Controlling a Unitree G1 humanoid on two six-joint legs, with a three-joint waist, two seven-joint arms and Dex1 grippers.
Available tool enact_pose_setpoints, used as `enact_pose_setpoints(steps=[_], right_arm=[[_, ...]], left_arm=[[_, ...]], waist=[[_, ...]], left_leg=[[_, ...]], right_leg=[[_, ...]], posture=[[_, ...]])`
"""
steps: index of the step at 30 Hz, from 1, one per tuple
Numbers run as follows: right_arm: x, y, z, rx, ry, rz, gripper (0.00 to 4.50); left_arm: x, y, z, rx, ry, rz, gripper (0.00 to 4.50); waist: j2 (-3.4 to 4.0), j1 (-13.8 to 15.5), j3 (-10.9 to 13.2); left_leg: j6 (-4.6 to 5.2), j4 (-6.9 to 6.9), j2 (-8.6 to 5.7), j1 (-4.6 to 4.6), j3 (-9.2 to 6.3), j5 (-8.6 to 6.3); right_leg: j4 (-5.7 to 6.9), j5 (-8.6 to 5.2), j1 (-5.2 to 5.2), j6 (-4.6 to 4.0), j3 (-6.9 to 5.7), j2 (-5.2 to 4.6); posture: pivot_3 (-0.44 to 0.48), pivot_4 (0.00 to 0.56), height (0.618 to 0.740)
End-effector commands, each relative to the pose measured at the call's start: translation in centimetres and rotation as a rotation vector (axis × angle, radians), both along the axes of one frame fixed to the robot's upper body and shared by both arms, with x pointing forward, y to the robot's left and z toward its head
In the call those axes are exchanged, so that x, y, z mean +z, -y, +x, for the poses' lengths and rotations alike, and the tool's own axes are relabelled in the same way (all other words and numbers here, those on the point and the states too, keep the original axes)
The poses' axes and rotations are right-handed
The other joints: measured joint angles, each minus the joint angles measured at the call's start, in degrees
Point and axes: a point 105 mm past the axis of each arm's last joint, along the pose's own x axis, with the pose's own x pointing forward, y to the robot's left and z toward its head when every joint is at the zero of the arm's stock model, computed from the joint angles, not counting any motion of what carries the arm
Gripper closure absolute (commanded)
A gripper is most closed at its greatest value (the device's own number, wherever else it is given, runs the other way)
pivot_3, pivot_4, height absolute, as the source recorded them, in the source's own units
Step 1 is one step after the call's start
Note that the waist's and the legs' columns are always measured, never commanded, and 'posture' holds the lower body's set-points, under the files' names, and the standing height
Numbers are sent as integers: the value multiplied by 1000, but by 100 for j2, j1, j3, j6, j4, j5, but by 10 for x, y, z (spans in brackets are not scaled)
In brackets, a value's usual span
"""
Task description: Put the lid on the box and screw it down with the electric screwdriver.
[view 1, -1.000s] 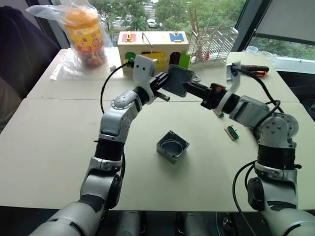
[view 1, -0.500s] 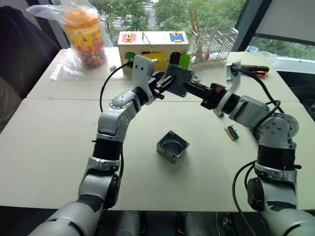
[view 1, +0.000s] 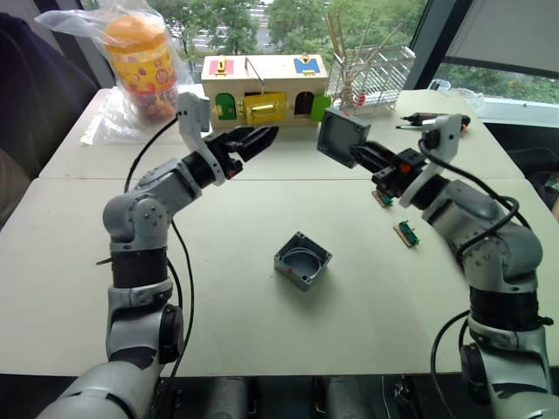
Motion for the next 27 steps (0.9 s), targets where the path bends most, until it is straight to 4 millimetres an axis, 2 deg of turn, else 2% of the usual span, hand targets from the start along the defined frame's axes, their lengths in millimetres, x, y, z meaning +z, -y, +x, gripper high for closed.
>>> enact_pose_setpoints(steps=[1, 4, 5, 7, 13, 19, 27], right_arm=[[4, -24, -29, 73, 270, -235, 4388], [-31, -28, -47, 116, 435, -532, 4388], [-40, -28, -51, 124, 489, -609, 4388], [-54, -25, -56, 119, 579, -715, 4388], [-82, -20, -66, 121, 720, -851, 4388], [-93, -28, -70, 161, 823, -907, 4388], [-104, -37, -67, 199, 845, -939, 4388]], left_arm=[[8, 7, -5, -65, 28, -5, 2749], [4, 17, -7, -116, 17, 11, 4270], [1, 22, -9, -142, 8, 23, 4455], [-3, 29, -13, -187, 1, 48, 4455], [-13, 43, -27, -307, -5, 117, 4455], [-34, 52, -44, -427, -27, 221, 4455], [-67, 57, -59, -511, -48, 361, 4455]], waist=[[0, -12, 0], [0, 21, 0], [-1, 12, 0], [-1, -10, 0], [-1, -10, 1], [0, -2, 0], [1, -4, 1]], left_leg=[[-3, 0, 1, 2, 3, 1], [-9, 2, -2, 3, 1, 5], [-10, 2, -3, 3, 0, 5], [-10, 3, -4, 3, 0, 5], [-20, 1, 18, 6, -2, 11], [-20, 1, 21, 6, -3, 11], [-20, 1, 21, 6, -2, 11]], right_leg=[[0, 0, 0, 0, 1, 1], [1, -1, 3, 1, 0, 0], [0, -1, 5, 2, 0, 0], [-3, -2, 6, 2, 2, -1], [-1, -3, 6, 0, 1, 6], [-1, -4, 7, 0, 2, 6], [-1, -4, 7, 0, 1, 6]], posture=[[0, 150, 708], [0, 150, 708], [0, 150, 708], [0, 150, 708], [0, 150, 708], [0, 150, 708], [0, 150, 708]])
